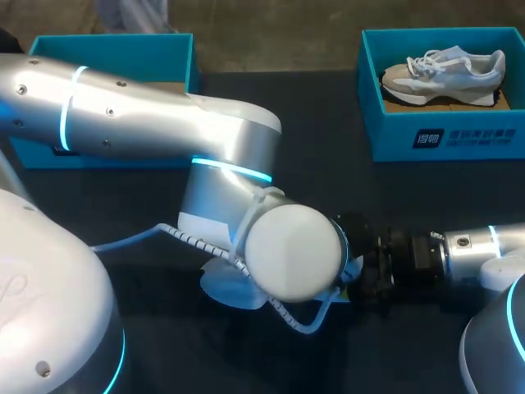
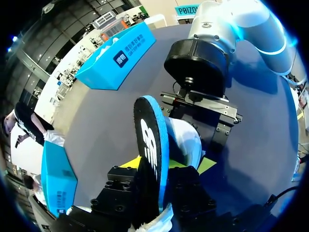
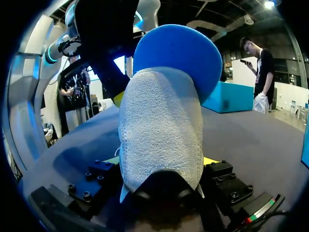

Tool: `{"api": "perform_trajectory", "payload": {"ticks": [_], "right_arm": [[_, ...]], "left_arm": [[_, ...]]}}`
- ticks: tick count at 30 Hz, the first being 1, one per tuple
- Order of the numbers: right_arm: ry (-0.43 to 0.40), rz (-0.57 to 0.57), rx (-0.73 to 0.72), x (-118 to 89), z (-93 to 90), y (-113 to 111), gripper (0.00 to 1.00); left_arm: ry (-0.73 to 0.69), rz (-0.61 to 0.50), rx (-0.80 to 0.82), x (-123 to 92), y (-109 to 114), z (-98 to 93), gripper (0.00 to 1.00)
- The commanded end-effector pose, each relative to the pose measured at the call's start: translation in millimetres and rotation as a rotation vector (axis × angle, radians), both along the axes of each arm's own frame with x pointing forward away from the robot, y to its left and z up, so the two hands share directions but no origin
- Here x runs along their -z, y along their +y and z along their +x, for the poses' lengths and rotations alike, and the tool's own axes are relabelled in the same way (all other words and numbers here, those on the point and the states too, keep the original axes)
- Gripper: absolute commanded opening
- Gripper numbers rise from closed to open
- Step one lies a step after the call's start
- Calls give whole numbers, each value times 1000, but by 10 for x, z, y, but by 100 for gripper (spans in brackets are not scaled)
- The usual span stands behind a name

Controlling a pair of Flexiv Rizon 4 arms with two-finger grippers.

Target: Take the shoe out of the shoebox, open the shoe tongue, remove and reinsert the insole, then place the shoe into the shoebox

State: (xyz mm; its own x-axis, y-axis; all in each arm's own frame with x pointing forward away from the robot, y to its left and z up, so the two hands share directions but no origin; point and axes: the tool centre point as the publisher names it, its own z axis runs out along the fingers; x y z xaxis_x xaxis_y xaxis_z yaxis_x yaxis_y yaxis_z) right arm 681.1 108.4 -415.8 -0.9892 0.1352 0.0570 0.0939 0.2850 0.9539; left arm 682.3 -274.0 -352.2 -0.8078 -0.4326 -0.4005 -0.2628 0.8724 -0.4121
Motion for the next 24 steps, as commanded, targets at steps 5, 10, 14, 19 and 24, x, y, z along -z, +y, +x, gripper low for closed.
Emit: {"api": "perform_trajectory", "payload": {"ticks": [5,10,14,19,24], "right_arm": [[0,-3,2,-2,-12,11,0],[0,-3,2,-2,-12,11,0],[0,-3,2,-2,-12,11,0],[0,-3,2,-2,-12,11,0],[0,-3,2,-2,-12,11,0]], "left_arm": [[1,-14,6,-31,-7,23,0],[19,-46,27,-88,-40,-7,0],[49,-86,51,-161,-66,-37,0],[132,-164,86,-305,-93,-31,0],[196,-244,119,-475,-81,-9,0]]}}
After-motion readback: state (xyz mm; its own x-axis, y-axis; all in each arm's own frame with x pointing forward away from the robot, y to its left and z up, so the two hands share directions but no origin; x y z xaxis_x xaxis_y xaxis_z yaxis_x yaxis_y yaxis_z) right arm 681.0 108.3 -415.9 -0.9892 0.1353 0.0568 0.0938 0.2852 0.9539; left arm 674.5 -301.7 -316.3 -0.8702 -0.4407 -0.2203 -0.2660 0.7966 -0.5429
